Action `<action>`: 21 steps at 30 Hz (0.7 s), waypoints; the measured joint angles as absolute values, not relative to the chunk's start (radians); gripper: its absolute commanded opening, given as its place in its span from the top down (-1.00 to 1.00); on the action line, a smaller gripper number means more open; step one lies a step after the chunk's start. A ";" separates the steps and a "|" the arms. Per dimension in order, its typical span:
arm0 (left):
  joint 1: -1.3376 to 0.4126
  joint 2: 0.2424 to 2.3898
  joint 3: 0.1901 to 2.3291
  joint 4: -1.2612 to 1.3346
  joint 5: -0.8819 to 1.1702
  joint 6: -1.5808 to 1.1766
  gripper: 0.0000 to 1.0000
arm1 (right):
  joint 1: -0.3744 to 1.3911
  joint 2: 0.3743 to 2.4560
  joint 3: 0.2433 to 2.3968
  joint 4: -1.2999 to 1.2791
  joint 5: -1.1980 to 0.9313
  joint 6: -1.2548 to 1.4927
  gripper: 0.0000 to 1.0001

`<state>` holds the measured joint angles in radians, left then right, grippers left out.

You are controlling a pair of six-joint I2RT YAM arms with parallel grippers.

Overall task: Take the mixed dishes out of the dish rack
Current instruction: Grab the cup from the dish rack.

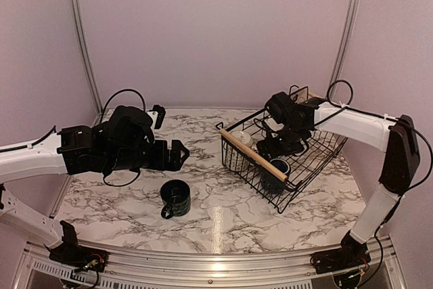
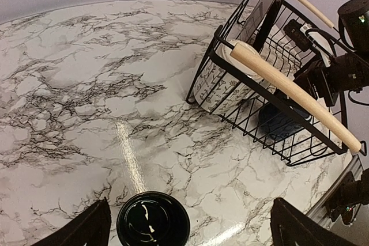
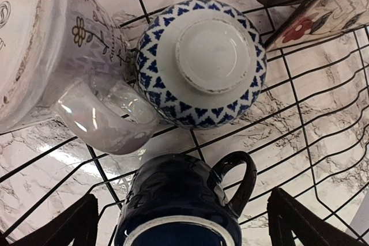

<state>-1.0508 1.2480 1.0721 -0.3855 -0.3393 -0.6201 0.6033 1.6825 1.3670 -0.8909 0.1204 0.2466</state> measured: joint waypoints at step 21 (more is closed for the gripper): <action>-1.051 1.299 1.084 -0.377 -0.307 -0.616 -0.98 | 0.638 1.666 1.303 -0.985 0.152 0.557 -0.88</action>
<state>-1.0508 1.2987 1.0840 -0.3775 -0.3065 -0.6155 0.6376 1.6657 1.3025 -0.9848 0.1520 0.5568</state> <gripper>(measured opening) 0.989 0.981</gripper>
